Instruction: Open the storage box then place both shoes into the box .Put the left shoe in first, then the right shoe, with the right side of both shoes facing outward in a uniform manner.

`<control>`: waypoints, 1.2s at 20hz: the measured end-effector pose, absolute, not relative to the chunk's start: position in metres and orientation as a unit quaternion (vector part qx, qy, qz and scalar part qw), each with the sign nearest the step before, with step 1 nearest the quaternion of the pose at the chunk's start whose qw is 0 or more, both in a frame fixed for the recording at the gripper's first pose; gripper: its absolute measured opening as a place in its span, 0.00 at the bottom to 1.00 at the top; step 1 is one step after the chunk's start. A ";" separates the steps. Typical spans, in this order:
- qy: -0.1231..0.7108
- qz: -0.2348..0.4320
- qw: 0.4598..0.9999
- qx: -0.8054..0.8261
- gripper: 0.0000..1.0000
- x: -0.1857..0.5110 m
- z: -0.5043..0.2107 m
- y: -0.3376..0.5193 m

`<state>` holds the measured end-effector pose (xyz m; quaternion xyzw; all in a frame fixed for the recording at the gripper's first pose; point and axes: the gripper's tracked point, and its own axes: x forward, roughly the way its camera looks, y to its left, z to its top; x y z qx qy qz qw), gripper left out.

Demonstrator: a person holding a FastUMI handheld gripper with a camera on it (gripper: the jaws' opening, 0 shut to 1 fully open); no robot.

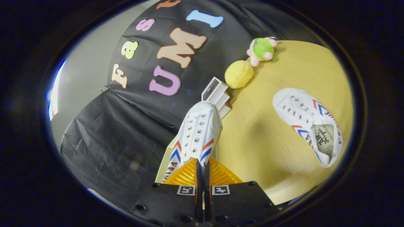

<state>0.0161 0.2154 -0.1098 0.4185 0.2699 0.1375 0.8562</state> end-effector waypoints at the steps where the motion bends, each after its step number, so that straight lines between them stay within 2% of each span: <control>1: 0.270 0.144 0.854 0.421 0.06 0.017 -0.103 0.223; 11: 0.272 0.199 0.846 0.413 0.05 0.034 -0.051 0.314; 16: 0.319 0.211 0.832 0.403 0.05 0.043 -0.065 0.382; 24: 0.381 0.170 0.850 0.321 0.05 0.072 -0.118 0.446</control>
